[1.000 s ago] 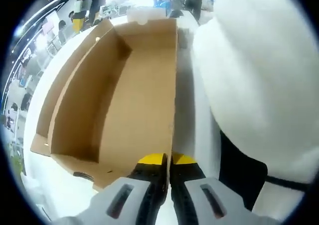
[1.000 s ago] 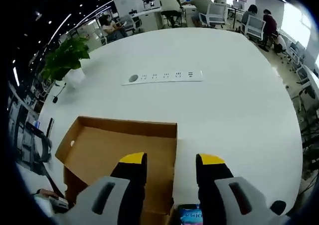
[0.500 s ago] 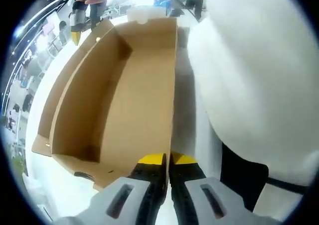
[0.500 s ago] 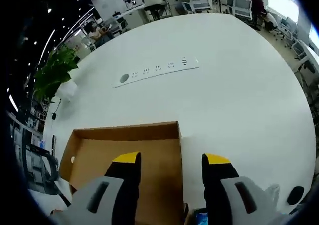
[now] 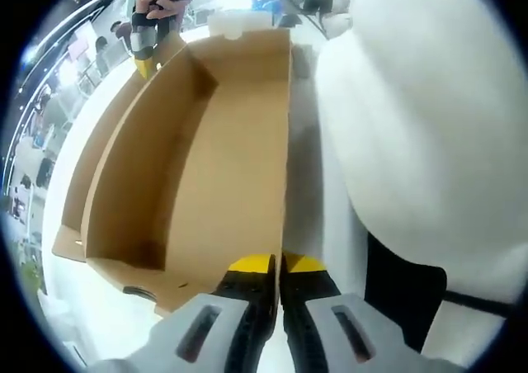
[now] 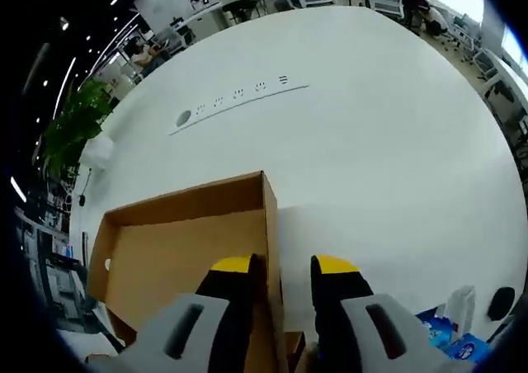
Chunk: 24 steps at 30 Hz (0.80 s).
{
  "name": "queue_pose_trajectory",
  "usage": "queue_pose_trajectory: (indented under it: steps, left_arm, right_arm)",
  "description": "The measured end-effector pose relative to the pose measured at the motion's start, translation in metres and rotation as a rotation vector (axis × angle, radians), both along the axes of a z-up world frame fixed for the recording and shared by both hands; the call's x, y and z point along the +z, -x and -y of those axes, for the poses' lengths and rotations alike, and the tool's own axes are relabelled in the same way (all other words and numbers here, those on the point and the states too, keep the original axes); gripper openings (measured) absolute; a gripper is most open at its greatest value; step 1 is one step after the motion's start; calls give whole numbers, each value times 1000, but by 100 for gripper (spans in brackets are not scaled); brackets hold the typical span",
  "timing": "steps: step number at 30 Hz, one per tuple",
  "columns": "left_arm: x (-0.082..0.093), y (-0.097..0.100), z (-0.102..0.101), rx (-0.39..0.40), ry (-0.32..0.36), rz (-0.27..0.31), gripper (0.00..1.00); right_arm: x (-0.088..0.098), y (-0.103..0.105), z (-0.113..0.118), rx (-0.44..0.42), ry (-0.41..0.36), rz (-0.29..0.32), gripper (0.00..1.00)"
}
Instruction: Operate the shoe box by opening the lid, removing the specified soft item, and placing it in the target area until the item is outside and the box remains undamaged.
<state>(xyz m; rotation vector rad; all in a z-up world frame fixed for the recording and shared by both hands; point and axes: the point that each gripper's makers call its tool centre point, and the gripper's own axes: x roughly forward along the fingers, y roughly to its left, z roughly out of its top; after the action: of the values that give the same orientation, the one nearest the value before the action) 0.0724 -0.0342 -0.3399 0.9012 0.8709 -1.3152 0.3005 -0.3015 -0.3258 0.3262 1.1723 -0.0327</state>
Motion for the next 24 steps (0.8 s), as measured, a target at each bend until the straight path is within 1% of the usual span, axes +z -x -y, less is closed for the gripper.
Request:
queue_pose_trajectory:
  steps: [1, 3, 5, 6, 7, 8, 9, 10, 11, 12, 13, 14, 16, 19, 21, 22, 23, 24]
  left_arm:
    - [0, 0, 0, 1, -1, 2, 2]
    - [0, 0, 0, 4, -1, 5, 2]
    - [0, 0, 0, 5, 1, 12, 2]
    - [0, 0, 0, 4, 1, 13, 2]
    - [0, 0, 0, 4, 1, 13, 2]
    - [0, 0, 0, 6, 1, 10, 2]
    - [0, 0, 0, 5, 1, 9, 2]
    - [0, 0, 0, 5, 0, 7, 2]
    - [0, 0, 0, 5, -1, 6, 2]
    - [0, 0, 0, 5, 1, 6, 2]
    - [0, 0, 0, 5, 1, 7, 2]
    - [1, 0, 1, 5, 2, 9, 2]
    - [1, -1, 1, 5, 2, 11, 2]
    - [1, -1, 1, 3, 5, 11, 2]
    - [1, -1, 1, 1, 5, 9, 2]
    - [1, -1, 1, 0, 6, 10, 2]
    - [1, -1, 1, 1, 7, 9, 2]
    - [1, -1, 1, 0, 8, 10, 2]
  right_arm:
    - [0, 1, -1, 0, 5, -7, 23]
    - [2, 0, -6, 17, 16, 0, 21]
    - [9, -8, -11, 86, 81, 56, 22]
    - [9, -10, -15, 119, 93, 67, 22]
    - [8, -9, -18, 156, 104, 59, 24]
    - [6, -8, -14, 184, 141, 45, 24]
    - [4, -7, -11, 154, 155, 39, 23]
    - [-1, -7, -11, 153, 140, 36, 22]
    - [-3, -6, -10, 141, 129, 24, 22]
    - [-6, -4, -6, 132, 139, 2, 20]
    - [-6, -5, -5, 149, 150, 11, 14]
    - [-4, -6, -2, 174, 178, 17, 10]
    - [-5, -6, -3, 188, 195, 7, 10]
    - [-5, -10, -2, 240, 225, 22, 9]
    - [-5, -9, 0, 230, 227, 10, 8]
    - [-5, -8, -1, 228, 217, 7, 5]
    - [-5, -7, -7, 209, 169, -1, 1]
    - [-6, -8, -8, 198, 152, -5, 0]
